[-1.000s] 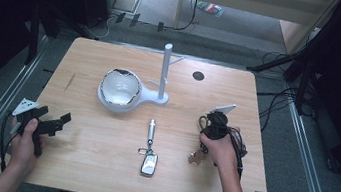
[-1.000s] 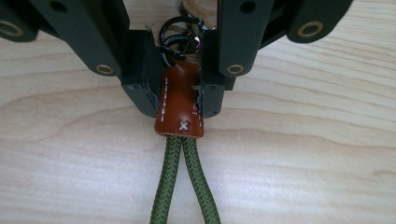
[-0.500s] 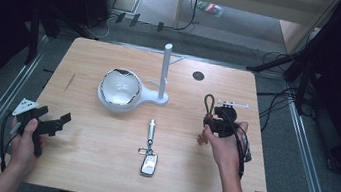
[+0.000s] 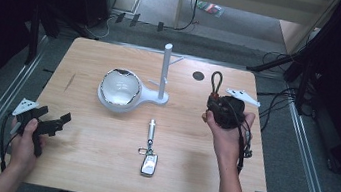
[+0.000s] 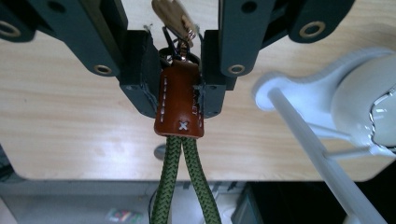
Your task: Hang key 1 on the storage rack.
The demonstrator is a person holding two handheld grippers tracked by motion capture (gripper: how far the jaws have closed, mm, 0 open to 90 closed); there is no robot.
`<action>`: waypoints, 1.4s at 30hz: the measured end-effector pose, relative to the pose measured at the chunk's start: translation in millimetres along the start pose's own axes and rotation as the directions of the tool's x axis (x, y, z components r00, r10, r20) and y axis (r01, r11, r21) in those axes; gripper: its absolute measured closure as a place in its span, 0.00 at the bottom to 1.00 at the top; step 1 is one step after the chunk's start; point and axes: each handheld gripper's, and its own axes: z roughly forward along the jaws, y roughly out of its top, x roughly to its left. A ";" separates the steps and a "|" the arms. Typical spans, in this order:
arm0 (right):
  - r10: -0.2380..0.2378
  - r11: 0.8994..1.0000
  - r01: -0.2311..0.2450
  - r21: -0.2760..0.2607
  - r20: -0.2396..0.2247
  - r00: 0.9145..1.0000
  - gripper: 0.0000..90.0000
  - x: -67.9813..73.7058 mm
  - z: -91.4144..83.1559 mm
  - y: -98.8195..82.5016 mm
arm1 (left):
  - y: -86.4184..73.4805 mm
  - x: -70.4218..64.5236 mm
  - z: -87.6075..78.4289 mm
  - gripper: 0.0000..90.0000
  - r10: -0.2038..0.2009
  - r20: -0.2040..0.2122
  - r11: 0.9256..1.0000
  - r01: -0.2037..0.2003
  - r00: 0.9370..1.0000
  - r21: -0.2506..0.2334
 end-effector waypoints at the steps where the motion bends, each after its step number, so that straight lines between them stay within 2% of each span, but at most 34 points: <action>1: -0.003 1.000 0.003 -0.014 -0.002 1.000 0.79 0.9 -0.7 1.3 | 0.0 0.0 0.0 0.01 0.000 0.000 1.000 0.000 1.000 0.000; 5: -0.021 0.999 0.020 -0.047 -0.021 1.000 0.79 4.7 -1.4 6.3 | 0.0 0.1 0.0 0.01 0.002 0.000 1.000 -0.002 1.000 0.000; 9: -0.036 0.996 0.031 -0.080 -0.067 0.997 0.79 8.7 -0.3 12.6 | 0.1 0.5 -0.2 0.01 0.004 0.003 1.000 -0.004 1.000 0.003; 15: -0.061 0.994 0.051 -0.098 -0.102 0.993 0.79 13.5 6.0 19.8 | 0.1 0.5 -0.2 0.01 0.005 0.001 1.000 -0.005 1.000 0.003; 17: -0.067 0.993 0.053 -0.109 -0.130 0.989 0.79 14.8 10.9 22.8 | 0.1 0.4 -0.3 0.01 0.003 0.003 1.000 -0.003 1.000 0.005; 21: -0.070 0.993 0.053 -0.103 -0.162 0.984 0.79 17.0 17.0 24.8 | 0.1 0.4 -0.3 0.01 0.002 0.004 1.000 -0.002 1.000 0.004; 22: -0.086 0.992 0.068 -0.106 -0.180 0.980 0.79 18.8 21.1 25.9 | 0.1 0.5 -0.3 0.01 0.002 0.004 1.000 -0.002 1.000 0.005; 24: -0.094 0.991 0.074 -0.108 -0.196 0.976 0.78 20.5 23.8 26.6 | 0.0 0.4 -0.3 0.01 0.001 0.004 1.000 -0.001 1.000 0.003; 26: -0.103 0.991 0.082 -0.109 -0.200 0.974 0.78 23.3 26.6 26.5 | 0.1 0.5 -0.3 0.01 0.000 0.005 1.000 0.000 1.000 0.003; 30: -0.112 0.990 0.095 -0.102 -0.177 0.978 0.78 27.7 32.1 25.3 | 0.1 0.5 -0.3 0.01 0.002 0.005 1.000 -0.002 1.000 0.003; 33: -0.138 0.988 0.120 -0.096 -0.203 0.969 0.78 34.6 40.2 22.9 | 0.1 0.6 -0.3 0.01 0.002 0.006 1.000 -0.002 1.000 0.004; 34: -0.138 0.988 0.120 -0.096 -0.203 0.969 0.78 34.6 40.2 22.9 | 0.1 0.6 -0.3 0.01 0.002 0.006 1.000 -0.002 1.000 0.004; 35: -0.141 0.988 0.123 -0.095 -0.222 0.965 0.78 37.3 43.5 22.4 | 0.1 0.6 -0.3 0.01 0.002 0.005 1.000 -0.002 1.000 0.004; 42: -0.133 0.990 0.117 -0.076 -0.269 0.954 0.78 40.1 54.3 25.9 | 0.1 0.5 -0.2 0.01 0.001 0.005 1.000 -0.001 1.000 0.003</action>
